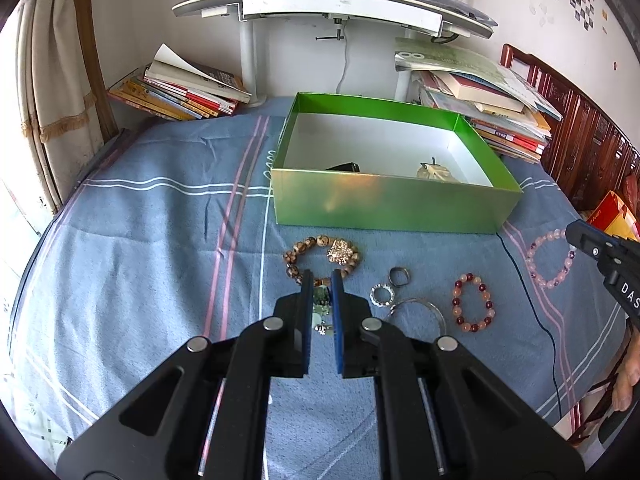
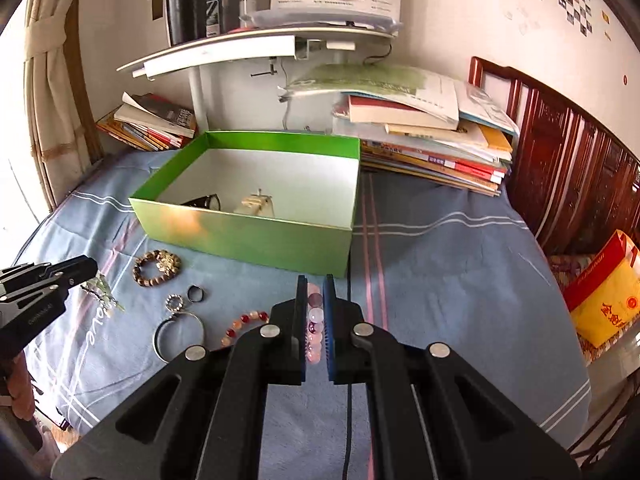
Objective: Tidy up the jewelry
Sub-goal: 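Carry both items over the green box and open both tools to release them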
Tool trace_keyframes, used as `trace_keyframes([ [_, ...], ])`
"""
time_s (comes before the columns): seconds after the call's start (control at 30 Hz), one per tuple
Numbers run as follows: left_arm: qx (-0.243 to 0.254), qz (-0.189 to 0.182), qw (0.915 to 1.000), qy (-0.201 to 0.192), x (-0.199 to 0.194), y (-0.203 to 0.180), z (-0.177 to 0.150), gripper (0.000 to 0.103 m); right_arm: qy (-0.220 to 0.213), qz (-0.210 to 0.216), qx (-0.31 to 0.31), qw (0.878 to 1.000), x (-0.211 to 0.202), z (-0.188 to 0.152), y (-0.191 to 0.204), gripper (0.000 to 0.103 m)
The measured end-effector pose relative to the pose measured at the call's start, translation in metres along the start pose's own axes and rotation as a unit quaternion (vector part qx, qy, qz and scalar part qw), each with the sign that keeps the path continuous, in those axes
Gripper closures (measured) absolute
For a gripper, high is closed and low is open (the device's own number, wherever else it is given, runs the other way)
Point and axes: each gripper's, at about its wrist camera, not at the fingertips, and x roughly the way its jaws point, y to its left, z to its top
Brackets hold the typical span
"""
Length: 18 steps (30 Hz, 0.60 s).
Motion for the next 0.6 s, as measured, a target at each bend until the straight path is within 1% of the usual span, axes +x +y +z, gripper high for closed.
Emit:
trace_keyframes([
  [0.23,0.004,0.001,1.0,-0.005,-0.002,-0.001,0.003,0.094,0.003,0.01,-0.005,1.0,0.003,0.002,0.008,0.095],
  [0.37,0.013,0.003,0.9998,-0.014,-0.007,-0.003,0.015,0.094,0.002,0.015,-0.007,1.0,0.004,0.01,0.01,0.095],
  [0.5,0.027,-0.005,0.9992,-0.029,-0.012,-0.006,0.042,0.094,-0.014,0.016,-0.015,1.0,0.001,0.033,0.014,0.095],
  [0.6,0.029,-0.015,0.9987,-0.04,-0.012,-0.006,0.07,0.094,-0.032,0.018,-0.017,0.999,-0.003,0.058,0.016,0.095],
])
